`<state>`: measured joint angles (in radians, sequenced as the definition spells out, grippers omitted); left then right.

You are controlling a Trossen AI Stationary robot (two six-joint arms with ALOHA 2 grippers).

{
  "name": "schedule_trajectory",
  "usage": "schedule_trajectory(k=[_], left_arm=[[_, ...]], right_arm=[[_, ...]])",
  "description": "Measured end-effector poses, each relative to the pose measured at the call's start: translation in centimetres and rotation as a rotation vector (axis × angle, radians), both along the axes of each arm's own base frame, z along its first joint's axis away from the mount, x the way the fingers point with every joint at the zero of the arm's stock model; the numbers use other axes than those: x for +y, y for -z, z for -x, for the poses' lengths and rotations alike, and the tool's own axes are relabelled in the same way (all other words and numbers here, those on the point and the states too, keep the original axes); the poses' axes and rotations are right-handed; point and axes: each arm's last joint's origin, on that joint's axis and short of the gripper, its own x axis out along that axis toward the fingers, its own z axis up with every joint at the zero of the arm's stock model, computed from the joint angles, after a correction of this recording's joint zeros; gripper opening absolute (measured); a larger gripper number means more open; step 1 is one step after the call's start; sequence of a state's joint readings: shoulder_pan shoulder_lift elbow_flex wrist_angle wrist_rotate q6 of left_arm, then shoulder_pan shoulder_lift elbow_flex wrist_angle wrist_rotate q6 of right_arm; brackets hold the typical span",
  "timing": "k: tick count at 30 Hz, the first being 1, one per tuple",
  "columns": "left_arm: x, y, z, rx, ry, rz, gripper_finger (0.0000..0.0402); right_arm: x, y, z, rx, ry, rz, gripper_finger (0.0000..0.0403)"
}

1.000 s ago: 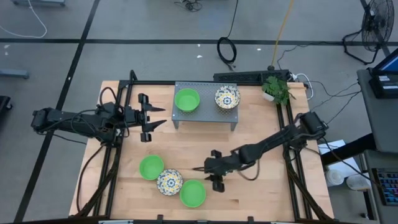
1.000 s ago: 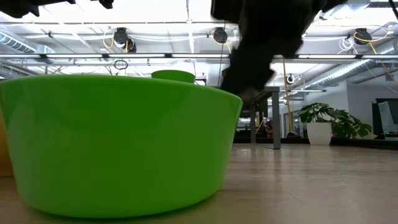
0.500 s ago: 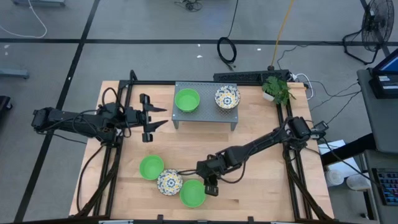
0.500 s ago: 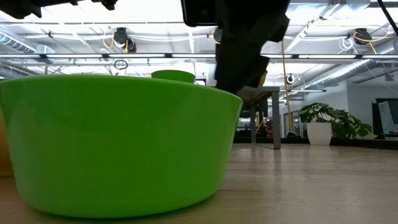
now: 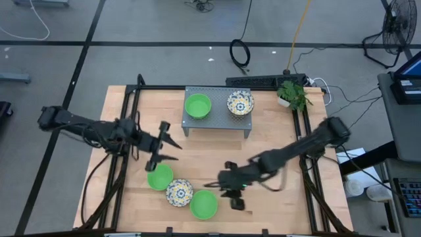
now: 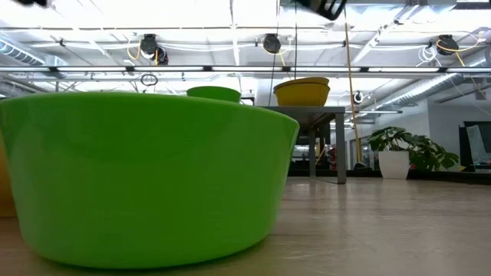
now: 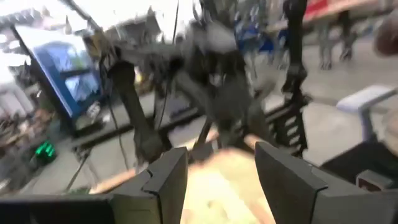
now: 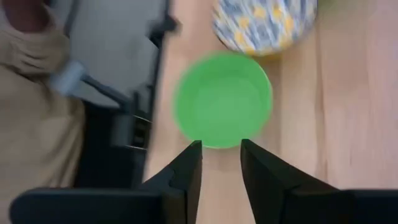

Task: Pick & Place Mini bowls
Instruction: Stack the green bowl on top of the green bowl on the shelf

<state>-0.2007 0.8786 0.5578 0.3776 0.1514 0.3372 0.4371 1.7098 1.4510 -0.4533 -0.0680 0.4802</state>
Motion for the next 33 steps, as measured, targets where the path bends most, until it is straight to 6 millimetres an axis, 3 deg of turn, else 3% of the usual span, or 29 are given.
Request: schedule_trajectory(k=[3, 6, 11, 15, 23, 33], left_arm=[[-2.2, -1.0, -2.0, 0.136, -0.137, -0.002, 0.0191], [-4.8, -0.6, -4.8, 0.287, -0.189, -0.054, 0.0191], [-8.7, 2.7, -8.4, 0.652, -0.032, -0.056, 0.0191], [-10.3, 4.7, -10.5, 0.818, -0.069, 0.099, 0.0191], [-11.2, 6.1, -14.4, 0.928, -0.101, 0.246, 0.0191], [-11.3, 10.7, -16.0, 1.116, -0.180, 0.227, 0.0191]], right_arm=[[0.5, -1.9, 3.1, -0.114, 0.031, 0.064, 0.0092], [0.3, -3.0, 6.3, -0.250, 0.061, 0.157, 0.0091], [-1.4, -3.1, 11.1, -0.476, 0.082, 0.310, 0.0091], [-3.3, -2.3, 13.7, -0.661, 0.087, 0.377, 0.0091], [-6.4, -2.7, 16.6, -0.975, 0.101, 0.507, 0.0091], [-7.2, -1.0, 17.7, -1.018, 0.087, 0.556, 0.0091]])
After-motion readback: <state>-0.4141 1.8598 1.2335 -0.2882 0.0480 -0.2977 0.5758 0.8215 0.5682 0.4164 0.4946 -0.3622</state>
